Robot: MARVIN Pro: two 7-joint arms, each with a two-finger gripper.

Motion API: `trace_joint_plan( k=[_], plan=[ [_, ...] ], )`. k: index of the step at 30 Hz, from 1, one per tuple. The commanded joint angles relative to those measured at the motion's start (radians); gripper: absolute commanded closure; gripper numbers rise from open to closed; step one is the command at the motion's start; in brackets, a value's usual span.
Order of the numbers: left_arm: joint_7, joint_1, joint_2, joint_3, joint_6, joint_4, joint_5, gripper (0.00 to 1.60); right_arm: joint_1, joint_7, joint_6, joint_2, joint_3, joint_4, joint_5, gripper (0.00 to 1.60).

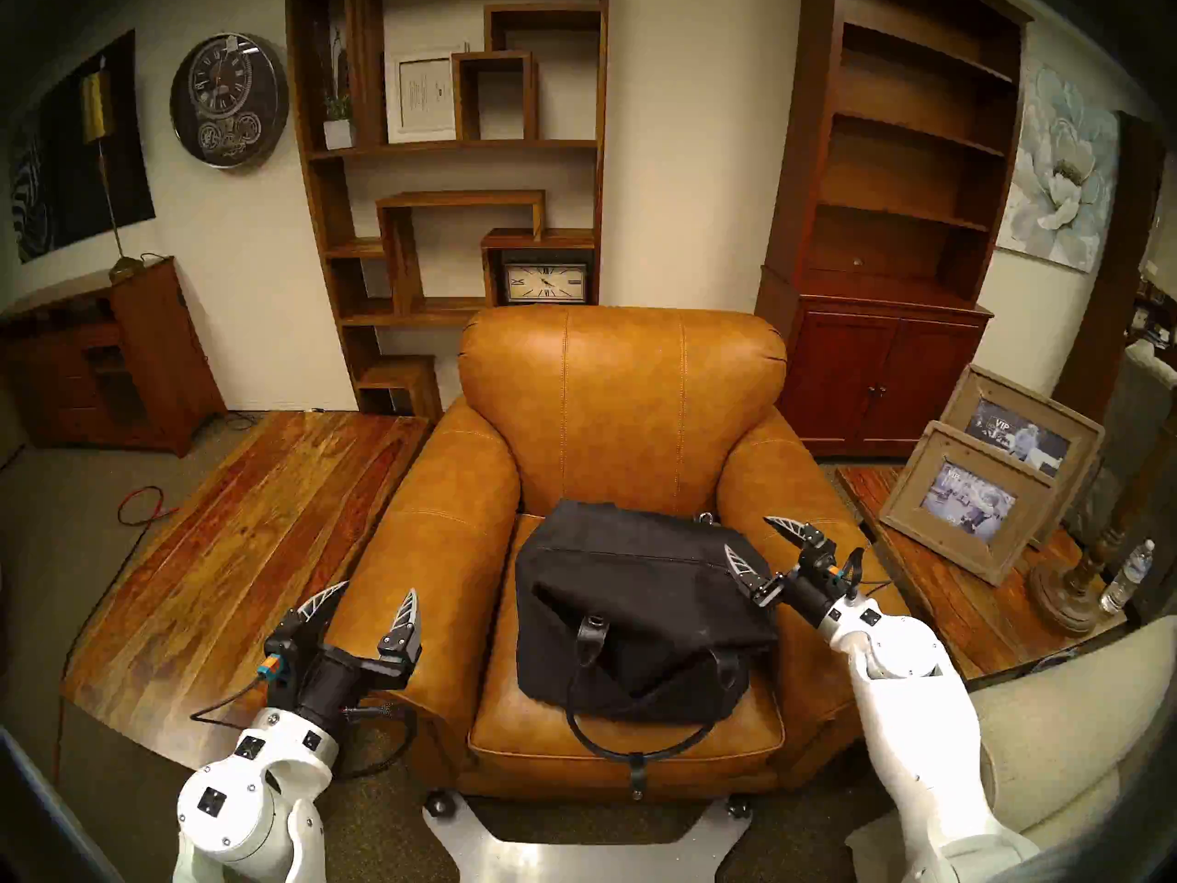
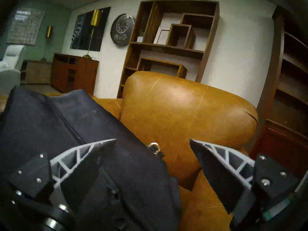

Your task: Open a bag with a zipper

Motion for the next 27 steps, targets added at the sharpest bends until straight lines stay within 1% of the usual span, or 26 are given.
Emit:
trace_joint_plan(
  k=[1, 4, 6, 9, 12, 13, 15, 16, 18, 20, 21, 23, 26, 27],
  plan=[
    [-0.002, 0.000, 0.001, 0.000, -0.004, -0.019, 0.000, 0.00, -0.110, 0.033, 0.063, -0.065, 0.017, -0.110, 0.094, 0.00],
    [-0.002, 0.000, 0.001, 0.000, -0.004, -0.019, 0.000, 0.00, -0.153, 0.042, 0.102, -0.075, 0.030, -0.150, 0.119, 0.00],
    [-0.003, 0.000, 0.000, -0.001, -0.004, -0.019, 0.000, 0.00, -0.199, 0.050, 0.139, -0.087, 0.046, -0.194, 0.138, 0.00],
    [-0.003, 0.001, 0.000, -0.001, -0.004, -0.019, 0.000, 0.00, -0.220, 0.054, 0.161, -0.097, 0.057, -0.212, 0.150, 0.00],
    [-0.003, 0.001, 0.000, -0.001, -0.004, -0.020, 0.000, 0.00, -0.265, 0.055, 0.198, -0.111, 0.073, -0.255, 0.173, 0.00],
    [-0.004, 0.002, 0.000, -0.001, -0.004, -0.021, 0.000, 0.00, -0.288, 0.056, 0.226, -0.120, 0.082, -0.288, 0.183, 0.00],
    [-0.004, 0.002, 0.000, -0.001, -0.004, -0.021, 0.000, 0.00, -0.290, 0.057, 0.234, -0.123, 0.085, -0.289, 0.189, 0.00],
    [-0.004, 0.002, -0.001, -0.001, -0.004, -0.022, 0.000, 0.00, -0.310, 0.056, 0.264, -0.134, 0.093, -0.323, 0.199, 0.00],
    [-0.004, 0.002, -0.001, -0.001, -0.004, -0.022, 0.000, 0.00, -0.314, 0.054, 0.272, -0.138, 0.096, -0.328, 0.202, 0.00],
    [-0.005, 0.003, -0.001, -0.001, -0.003, -0.023, 0.001, 0.00, -0.334, 0.043, 0.306, -0.148, 0.105, -0.359, 0.204, 0.00],
    [-0.005, 0.004, -0.001, -0.001, -0.003, -0.024, 0.001, 0.00, -0.353, 0.029, 0.342, -0.160, 0.116, -0.391, 0.204, 0.00],
    [-0.005, 0.004, -0.002, -0.002, -0.003, -0.025, 0.001, 0.00, -0.355, 0.021, 0.353, -0.167, 0.123, -0.395, 0.208, 0.00],
    [-0.005, 0.005, -0.002, -0.002, -0.002, -0.026, 0.001, 0.00, -0.377, -0.013, 0.414, -0.181, 0.132, -0.451, 0.198, 0.00],
    [-0.005, 0.006, -0.002, -0.002, -0.002, -0.027, 0.002, 0.00, -0.373, -0.020, 0.425, -0.184, 0.135, -0.447, 0.199, 0.00]
  ],
)
